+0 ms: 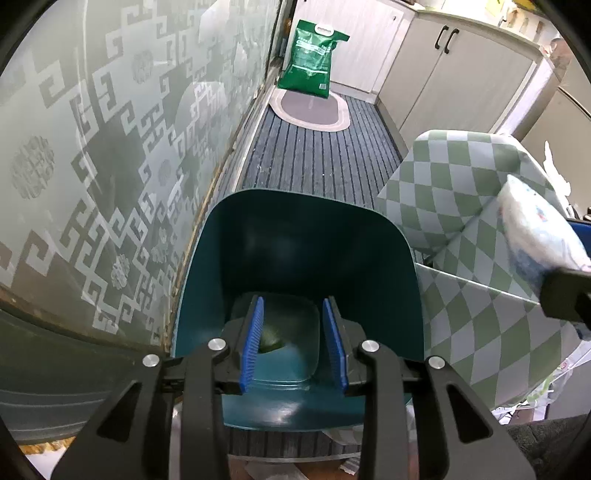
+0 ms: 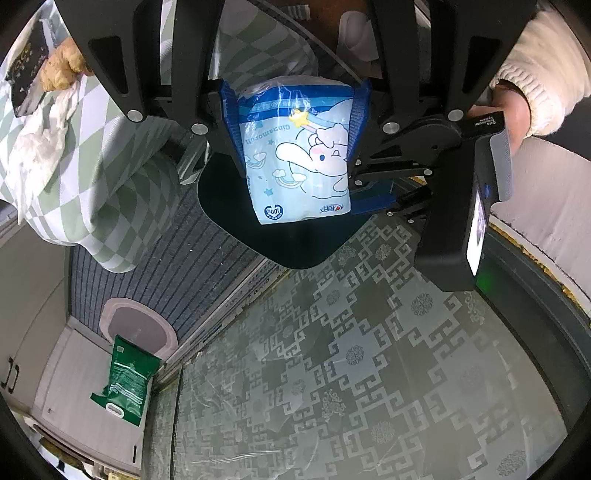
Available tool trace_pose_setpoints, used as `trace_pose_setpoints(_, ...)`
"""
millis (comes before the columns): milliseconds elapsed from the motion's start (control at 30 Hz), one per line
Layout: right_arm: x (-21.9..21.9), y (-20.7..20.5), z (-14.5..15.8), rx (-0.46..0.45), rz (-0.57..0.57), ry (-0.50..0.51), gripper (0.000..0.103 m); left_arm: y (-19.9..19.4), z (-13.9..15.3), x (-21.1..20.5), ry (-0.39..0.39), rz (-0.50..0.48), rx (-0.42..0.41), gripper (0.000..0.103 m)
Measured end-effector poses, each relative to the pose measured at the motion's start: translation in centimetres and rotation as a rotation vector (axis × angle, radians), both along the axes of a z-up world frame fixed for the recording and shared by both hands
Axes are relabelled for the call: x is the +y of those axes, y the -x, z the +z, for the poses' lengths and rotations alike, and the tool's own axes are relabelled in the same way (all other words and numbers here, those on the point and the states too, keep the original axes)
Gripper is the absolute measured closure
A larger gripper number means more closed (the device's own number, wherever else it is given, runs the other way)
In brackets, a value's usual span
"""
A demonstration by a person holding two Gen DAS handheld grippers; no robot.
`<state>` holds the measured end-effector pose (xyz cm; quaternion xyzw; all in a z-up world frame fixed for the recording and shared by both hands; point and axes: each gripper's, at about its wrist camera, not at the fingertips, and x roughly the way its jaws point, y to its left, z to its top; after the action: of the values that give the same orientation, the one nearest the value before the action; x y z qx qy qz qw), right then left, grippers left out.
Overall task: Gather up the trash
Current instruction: 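Open the left tool over the bin while the right tool releases the wipe pack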
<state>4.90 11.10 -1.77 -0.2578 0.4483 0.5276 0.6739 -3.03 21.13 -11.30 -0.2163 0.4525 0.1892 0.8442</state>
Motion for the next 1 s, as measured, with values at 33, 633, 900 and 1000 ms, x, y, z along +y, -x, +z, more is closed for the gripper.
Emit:
trace_pose_setpoints(33, 0.1, 0.0, 0.0, -0.002, 0.000, 0.002, 0.054, 0.1, 0.1, 0.0, -0.002, 0.003, -0.005, 0.068)
trace_pose_setpoints(633, 0.5, 0.1, -1.7, -0.017, 0.006, 0.060, 0.054, 1.5, 5.3, -0.1, -0.104, 0.044, -0.210, 0.068)
trace_pose_setpoints(900, 0.6, 0.2, -2.1, -0.017, 0.015, 0.070, 0.054, 3.1, 8.0, -0.6, -0.172, 0.078, -0.346, 0.063)
trace_pose_setpoints(1000, 0.7, 0.2, -2.3, -0.017, 0.017, 0.071, 0.052, 3.4, 8.9, -1.2, -0.198, 0.070, -0.393, 0.061)
